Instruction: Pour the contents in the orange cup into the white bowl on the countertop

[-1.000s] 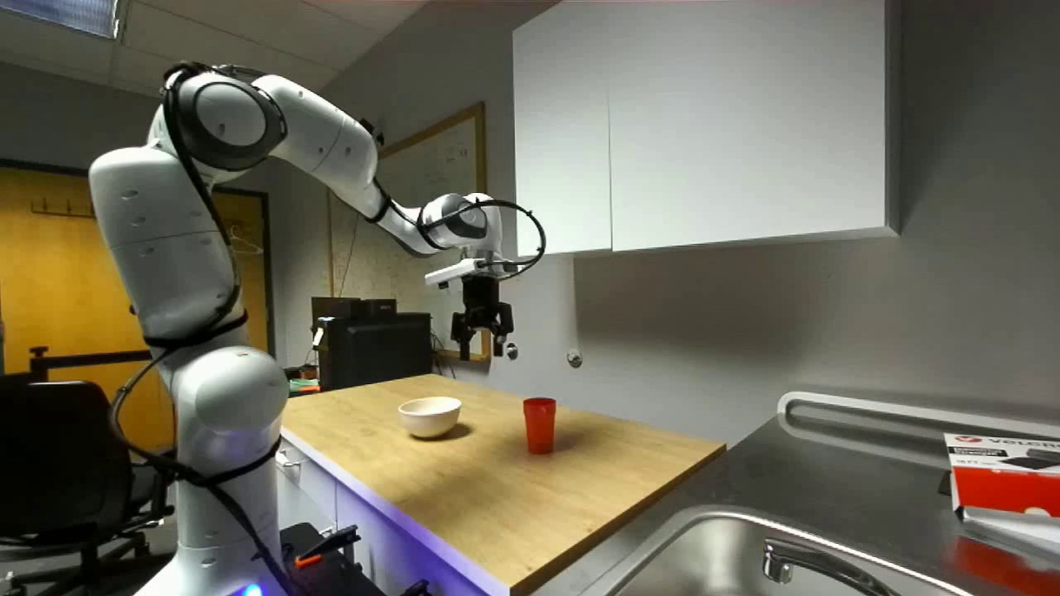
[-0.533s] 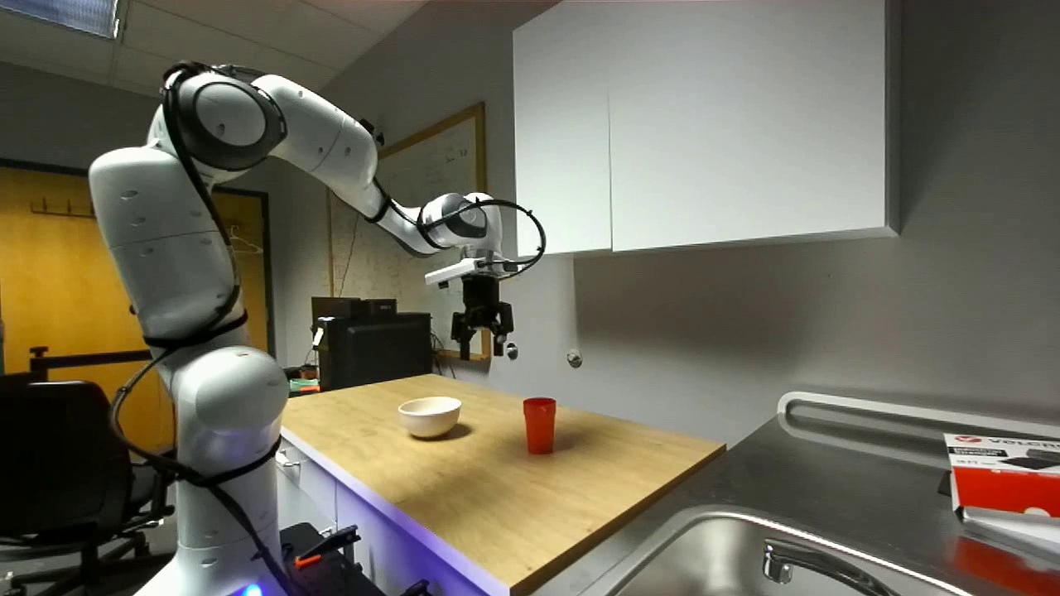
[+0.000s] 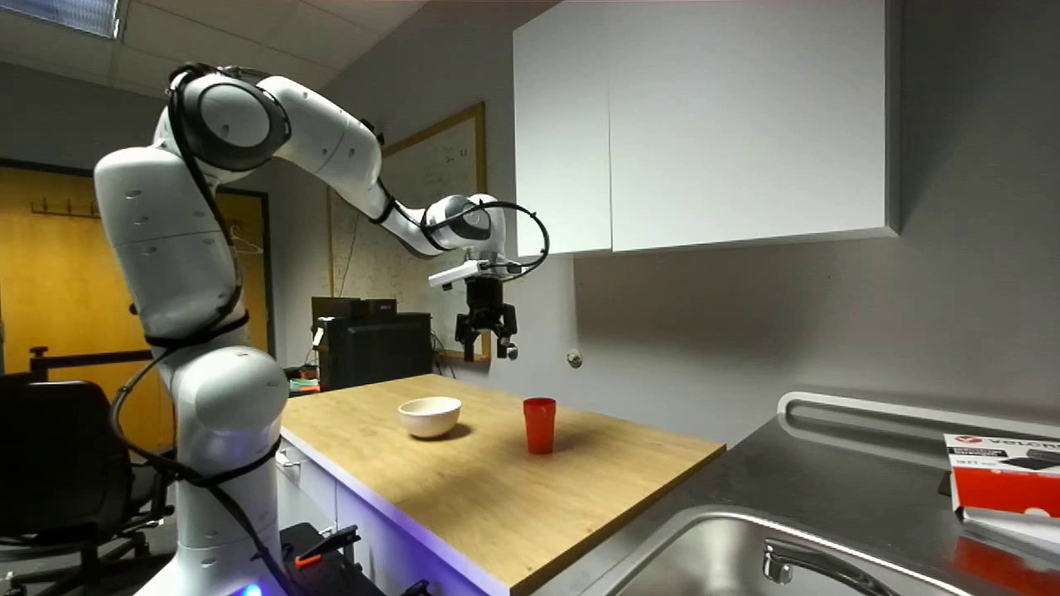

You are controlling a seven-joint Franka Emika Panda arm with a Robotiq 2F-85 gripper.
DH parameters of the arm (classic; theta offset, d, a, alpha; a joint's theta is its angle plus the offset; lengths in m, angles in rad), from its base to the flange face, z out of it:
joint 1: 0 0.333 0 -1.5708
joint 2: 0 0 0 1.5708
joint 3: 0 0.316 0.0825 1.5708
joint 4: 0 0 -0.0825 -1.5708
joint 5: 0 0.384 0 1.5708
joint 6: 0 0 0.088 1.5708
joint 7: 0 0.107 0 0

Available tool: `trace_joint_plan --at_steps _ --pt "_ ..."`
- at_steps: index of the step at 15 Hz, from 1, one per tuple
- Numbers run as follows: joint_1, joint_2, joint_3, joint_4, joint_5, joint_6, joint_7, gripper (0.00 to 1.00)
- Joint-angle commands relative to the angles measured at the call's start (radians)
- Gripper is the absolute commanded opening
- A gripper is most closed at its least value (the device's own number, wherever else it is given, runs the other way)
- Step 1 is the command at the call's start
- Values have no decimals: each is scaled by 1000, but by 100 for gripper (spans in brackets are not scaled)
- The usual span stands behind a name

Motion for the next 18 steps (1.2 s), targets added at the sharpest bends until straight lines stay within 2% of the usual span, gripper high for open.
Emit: trace_joint_plan --at_steps 1,5,10,18 --pt "-14 83 -24 79 6 26 16 100" --pt "-35 194 -58 182 19 66 -2 100" --pt "-63 344 -94 334 67 63 -52 100" --pt "-103 537 -102 484 150 34 -132 100"
